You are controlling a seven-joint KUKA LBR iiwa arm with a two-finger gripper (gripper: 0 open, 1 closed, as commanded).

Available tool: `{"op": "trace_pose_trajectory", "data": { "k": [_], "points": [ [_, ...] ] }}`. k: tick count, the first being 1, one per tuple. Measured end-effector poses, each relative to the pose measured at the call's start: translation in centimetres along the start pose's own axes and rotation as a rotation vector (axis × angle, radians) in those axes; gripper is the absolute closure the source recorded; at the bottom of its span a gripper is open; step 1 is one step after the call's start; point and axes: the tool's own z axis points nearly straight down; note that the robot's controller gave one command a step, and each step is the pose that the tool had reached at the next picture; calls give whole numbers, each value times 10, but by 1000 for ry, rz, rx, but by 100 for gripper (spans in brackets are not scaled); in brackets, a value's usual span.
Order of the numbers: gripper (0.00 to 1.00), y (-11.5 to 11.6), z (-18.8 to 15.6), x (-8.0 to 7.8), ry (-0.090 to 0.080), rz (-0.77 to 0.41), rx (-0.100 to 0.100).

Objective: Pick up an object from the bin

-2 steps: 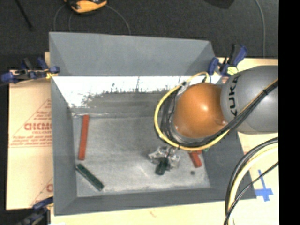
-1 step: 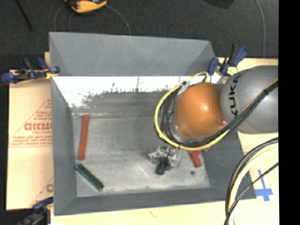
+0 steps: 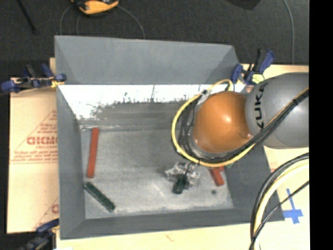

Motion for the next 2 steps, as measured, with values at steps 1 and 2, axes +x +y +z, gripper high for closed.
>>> {"op": "trace_pose_trajectory", "data": {
  "k": [1, 2],
  "points": [
    [100, 0, -3, 0, 1, 1, -1],
    [100, 2, -14, 1, 6, 1, -9]
  ]
}}
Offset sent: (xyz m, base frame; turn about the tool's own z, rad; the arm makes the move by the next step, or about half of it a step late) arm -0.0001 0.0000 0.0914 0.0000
